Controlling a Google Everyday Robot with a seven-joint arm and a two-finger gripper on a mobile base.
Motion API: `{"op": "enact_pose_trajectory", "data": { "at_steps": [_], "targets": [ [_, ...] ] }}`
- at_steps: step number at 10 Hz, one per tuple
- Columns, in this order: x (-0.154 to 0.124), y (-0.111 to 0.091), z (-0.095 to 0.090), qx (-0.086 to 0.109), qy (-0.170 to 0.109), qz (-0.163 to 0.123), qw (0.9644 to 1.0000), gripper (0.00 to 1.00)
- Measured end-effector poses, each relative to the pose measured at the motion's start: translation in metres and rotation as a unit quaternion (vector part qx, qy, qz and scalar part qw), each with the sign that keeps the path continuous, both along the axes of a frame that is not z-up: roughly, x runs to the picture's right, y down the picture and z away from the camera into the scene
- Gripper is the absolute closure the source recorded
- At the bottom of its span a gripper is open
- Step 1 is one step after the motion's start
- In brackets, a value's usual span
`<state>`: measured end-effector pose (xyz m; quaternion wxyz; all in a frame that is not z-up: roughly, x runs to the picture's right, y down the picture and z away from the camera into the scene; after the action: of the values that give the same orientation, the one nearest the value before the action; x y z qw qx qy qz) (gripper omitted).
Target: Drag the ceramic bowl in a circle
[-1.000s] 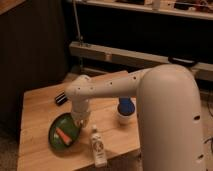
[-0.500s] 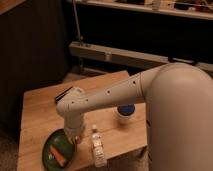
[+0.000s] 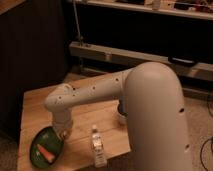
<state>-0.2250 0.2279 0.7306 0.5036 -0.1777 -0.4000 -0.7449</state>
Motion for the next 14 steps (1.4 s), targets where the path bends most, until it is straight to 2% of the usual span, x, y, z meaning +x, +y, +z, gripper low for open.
{"op": "enact_pose_trajectory", "data": {
  "at_steps": [2, 4, 6, 9, 11, 14],
  "targets": [
    [-0.013, -0.020, 0.021, 0.007, 0.001, -0.003, 1.0000, 1.00],
    [-0.011, -0.046, 0.046, 0.015, 0.014, 0.001, 0.9998, 1.00],
    [0.008, -0.080, 0.079, 0.023, 0.037, 0.017, 0.9989, 1.00],
    [0.044, -0.124, 0.110, 0.040, 0.083, 0.038, 0.9950, 1.00],
    [0.082, -0.128, 0.118, 0.039, 0.124, 0.040, 0.9906, 1.00],
    [0.132, -0.111, 0.102, 0.032, 0.160, 0.043, 0.9857, 1.00]
  ]
}}
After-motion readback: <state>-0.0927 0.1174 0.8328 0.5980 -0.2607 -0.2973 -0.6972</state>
